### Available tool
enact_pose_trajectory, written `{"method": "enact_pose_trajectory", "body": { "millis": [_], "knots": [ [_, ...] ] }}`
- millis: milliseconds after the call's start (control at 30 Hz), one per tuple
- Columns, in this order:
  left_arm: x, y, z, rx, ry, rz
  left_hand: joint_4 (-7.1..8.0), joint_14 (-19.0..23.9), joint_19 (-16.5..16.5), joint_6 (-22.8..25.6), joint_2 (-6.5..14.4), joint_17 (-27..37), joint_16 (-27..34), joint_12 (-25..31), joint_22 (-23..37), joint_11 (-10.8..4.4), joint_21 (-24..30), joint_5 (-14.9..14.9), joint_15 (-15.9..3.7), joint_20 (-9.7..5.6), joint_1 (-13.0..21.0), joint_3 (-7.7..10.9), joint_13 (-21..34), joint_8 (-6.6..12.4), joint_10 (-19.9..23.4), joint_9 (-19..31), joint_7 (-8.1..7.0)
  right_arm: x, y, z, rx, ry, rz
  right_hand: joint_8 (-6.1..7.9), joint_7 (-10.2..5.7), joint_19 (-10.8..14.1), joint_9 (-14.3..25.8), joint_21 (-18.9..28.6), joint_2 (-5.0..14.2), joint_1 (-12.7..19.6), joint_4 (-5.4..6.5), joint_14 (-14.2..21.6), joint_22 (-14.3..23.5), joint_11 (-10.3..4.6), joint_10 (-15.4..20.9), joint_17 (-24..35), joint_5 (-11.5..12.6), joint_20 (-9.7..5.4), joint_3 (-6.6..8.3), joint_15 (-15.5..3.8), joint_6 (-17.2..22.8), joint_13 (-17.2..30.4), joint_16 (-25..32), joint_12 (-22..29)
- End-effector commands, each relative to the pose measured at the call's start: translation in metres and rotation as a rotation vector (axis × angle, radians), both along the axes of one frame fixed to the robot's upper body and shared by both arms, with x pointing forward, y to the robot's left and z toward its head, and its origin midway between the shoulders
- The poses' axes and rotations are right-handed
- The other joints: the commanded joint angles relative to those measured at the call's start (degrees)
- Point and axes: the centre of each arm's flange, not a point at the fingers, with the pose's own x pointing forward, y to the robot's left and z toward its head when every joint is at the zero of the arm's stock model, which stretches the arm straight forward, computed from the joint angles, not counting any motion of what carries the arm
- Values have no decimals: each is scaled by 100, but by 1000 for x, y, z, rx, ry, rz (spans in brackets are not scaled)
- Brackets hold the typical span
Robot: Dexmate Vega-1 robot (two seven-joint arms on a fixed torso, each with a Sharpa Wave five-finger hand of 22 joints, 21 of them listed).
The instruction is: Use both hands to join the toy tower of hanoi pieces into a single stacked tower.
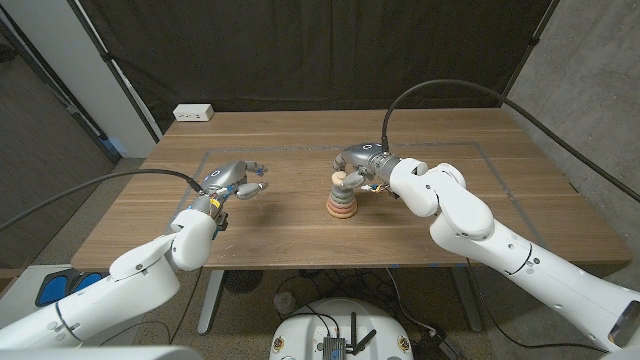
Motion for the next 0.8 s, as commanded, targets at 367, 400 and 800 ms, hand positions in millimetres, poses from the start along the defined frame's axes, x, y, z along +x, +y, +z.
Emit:
{"method": "enact_pose_trajectory", "body": {
  "millis": [367, 400, 800],
  "knots": [
    [0, 1, -1, -9, 0, 4, 2, 8, -1, 30, -12, 3, 37, 4, 16, 8, 61, -15, -268, -713, 35, 56, 24, 8, 81, 34, 17, 13, 0, -5, -7, 43, -22, 3, -155, 70, 22, -37, 218, 210, 269, -32, 14, -489, 545, 8, 38, -389, 322, 12, 193, 39, 0, 19],
    [0, 1, -1, -10, -1, 4, 2, 6, -2, 38, -11, 1, 36, 0, 16, -8, 61, -15, -268, -714, 35, 58, 25, 10, 73, 35, 20, 13, 0, -5, -9, 43, -21, 2, -153, 69, 22, -39, 219, 210, 268, -31, 12, -483, 544, 10, 38, -389, 323, 12, 191, 39, 1, 19],
    [0, 3, -5, -20, 5, 7, -1, 4, -5, 35, -3, 0, 44, 1, 15, 6, 66, -15, -268, -714, 40, 78, 28, 5, 86, 38, 25, 18, 3, -6, -23, 57, -21, -2, -155, 68, 21, -63, 228, 214, 269, -26, 5, -487, 553, 25, 42, -390, 338, 13, 196, 48, 13, 15]
  ]
}}
